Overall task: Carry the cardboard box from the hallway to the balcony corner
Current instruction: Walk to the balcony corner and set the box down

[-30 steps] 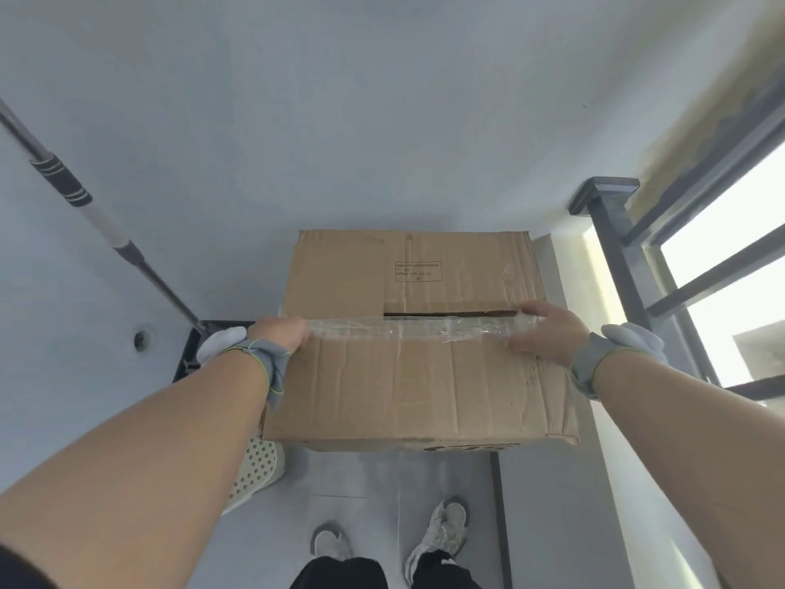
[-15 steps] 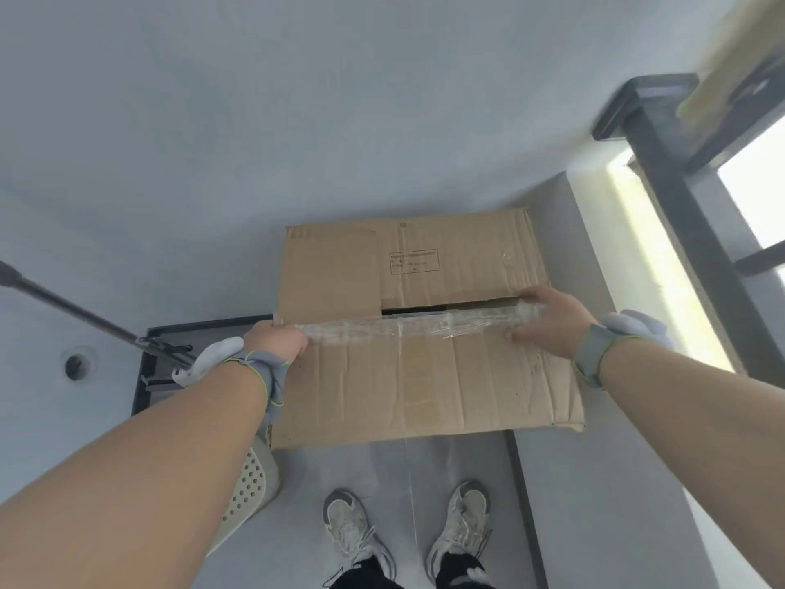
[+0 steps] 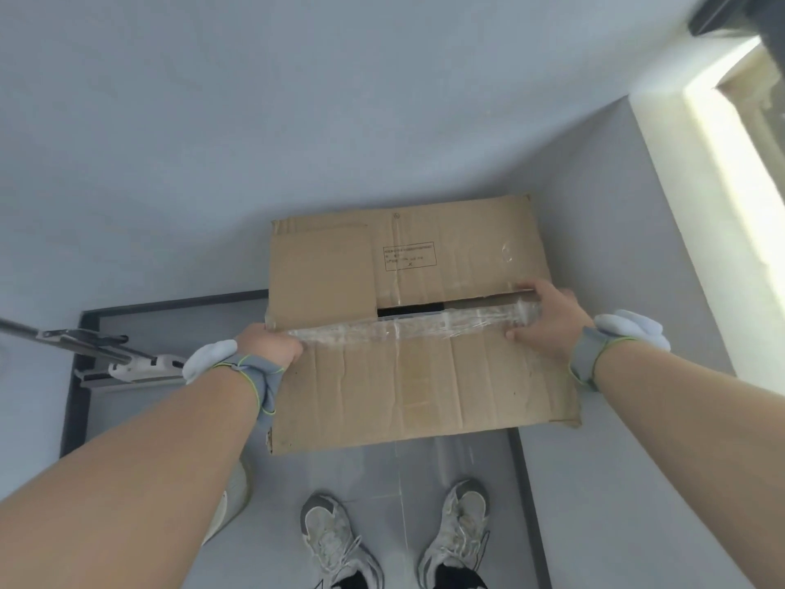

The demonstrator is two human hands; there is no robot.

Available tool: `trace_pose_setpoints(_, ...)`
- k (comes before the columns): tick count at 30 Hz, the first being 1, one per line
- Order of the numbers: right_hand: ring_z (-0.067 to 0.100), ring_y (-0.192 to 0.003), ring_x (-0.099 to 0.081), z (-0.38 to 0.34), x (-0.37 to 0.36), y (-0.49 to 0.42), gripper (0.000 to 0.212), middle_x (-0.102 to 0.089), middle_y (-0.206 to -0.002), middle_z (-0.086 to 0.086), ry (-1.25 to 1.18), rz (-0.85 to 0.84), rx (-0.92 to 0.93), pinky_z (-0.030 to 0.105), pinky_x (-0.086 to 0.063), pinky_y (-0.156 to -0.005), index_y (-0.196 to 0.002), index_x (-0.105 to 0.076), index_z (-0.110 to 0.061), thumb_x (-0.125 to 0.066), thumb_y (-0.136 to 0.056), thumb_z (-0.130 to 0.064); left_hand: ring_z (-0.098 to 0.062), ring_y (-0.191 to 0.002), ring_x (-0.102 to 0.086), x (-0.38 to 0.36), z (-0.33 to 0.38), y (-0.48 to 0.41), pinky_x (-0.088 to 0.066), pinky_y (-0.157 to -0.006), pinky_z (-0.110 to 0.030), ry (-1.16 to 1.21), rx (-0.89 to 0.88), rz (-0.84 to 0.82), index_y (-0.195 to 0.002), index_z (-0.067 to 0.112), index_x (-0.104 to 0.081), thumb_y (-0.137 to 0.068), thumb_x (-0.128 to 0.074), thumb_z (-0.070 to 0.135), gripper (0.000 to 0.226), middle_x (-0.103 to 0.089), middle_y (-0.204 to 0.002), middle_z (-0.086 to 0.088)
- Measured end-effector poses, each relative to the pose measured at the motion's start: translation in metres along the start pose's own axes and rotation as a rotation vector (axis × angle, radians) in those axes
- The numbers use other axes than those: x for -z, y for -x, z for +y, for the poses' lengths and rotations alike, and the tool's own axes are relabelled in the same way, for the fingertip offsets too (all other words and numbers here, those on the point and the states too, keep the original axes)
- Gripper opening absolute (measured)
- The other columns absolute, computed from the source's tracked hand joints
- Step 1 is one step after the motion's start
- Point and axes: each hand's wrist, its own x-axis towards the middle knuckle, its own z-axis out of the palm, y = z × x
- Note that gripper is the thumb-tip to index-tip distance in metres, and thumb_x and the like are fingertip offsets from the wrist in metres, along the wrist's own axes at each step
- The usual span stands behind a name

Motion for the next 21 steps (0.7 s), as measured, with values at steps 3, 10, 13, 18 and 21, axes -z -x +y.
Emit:
trace_pose_setpoints(3,0.036,-0.116,-0.051,0.009,-0.015,-0.019,0.074,-0.031,-0.143,0.015,-0.002,-0.007,-0.023,0.03,-0.041,-0.096,-0.137,-0.041,-0.03,-0.076,-0.072,-0.022,-0.027,-0.079,-0.051,-0.016,-0.005,-0.019,-0.045,-0.075,-0.037,-0.032,-0.008,-0.019,-0.086,0.008,-0.055,-0.076,-0.062,0.005,0.012,-0.056,-0.089,-0.015)
trace_pose_setpoints(10,0.035,-0.118,-0.051,0.036,-0.051,-0.056,0.076,-0.032,-0.143,0.015,-0.012,-0.004,-0.045,0.033,-0.039,-0.1,-0.136,-0.041,-0.03,-0.079,-0.07,-0.023,-0.021,-0.08,-0.044,-0.044,-0.01,-0.055,-0.031,-0.068,-0.029,-0.166,-0.074,-0.047,-0.056,0.013,-0.037,-0.086,-0.061,0.004,0.039,-0.041,-0.063,-0.003)
trace_pose_setpoints(13,0.035,-0.117,-0.051,0.044,-0.064,-0.071,0.078,-0.034,-0.141,0.016,-0.011,0.005,-0.04,0.033,-0.038,-0.099,-0.135,-0.042,-0.029,-0.08,-0.068,-0.023,-0.024,-0.078,-0.049,-0.056,-0.016,-0.064,-0.042,-0.072,-0.035,-0.072,-0.035,-0.016,-0.072,0.011,-0.051,-0.079,-0.065,0.004,0.017,-0.054,-0.08,-0.013)
trace_pose_setpoints(18,0.035,-0.118,-0.05,0.05,-0.08,-0.096,0.079,-0.036,-0.14,0.015,0.004,0.019,-0.041,0.032,-0.038,-0.096,-0.135,-0.041,-0.029,-0.082,-0.067,-0.024,-0.026,-0.075,-0.05,-0.071,-0.019,-0.082,-0.042,-0.069,-0.033,-0.051,-0.019,-0.024,-0.062,0.015,-0.048,-0.072,-0.067,0.003,0.025,-0.055,-0.084,-0.014)
trace_pose_setpoints(21,0.034,-0.121,-0.048,0.052,-0.085,-0.108,0.079,-0.036,-0.141,0.015,0.006,0.022,-0.033,0.032,-0.037,-0.099,-0.135,-0.041,-0.027,-0.082,-0.067,-0.023,-0.026,-0.076,-0.051,-0.079,-0.022,-0.095,-0.044,-0.07,-0.035,-0.084,-0.008,-0.024,-0.071,0.009,-0.054,-0.072,-0.067,0.004,0.014,-0.056,-0.083,-0.015)
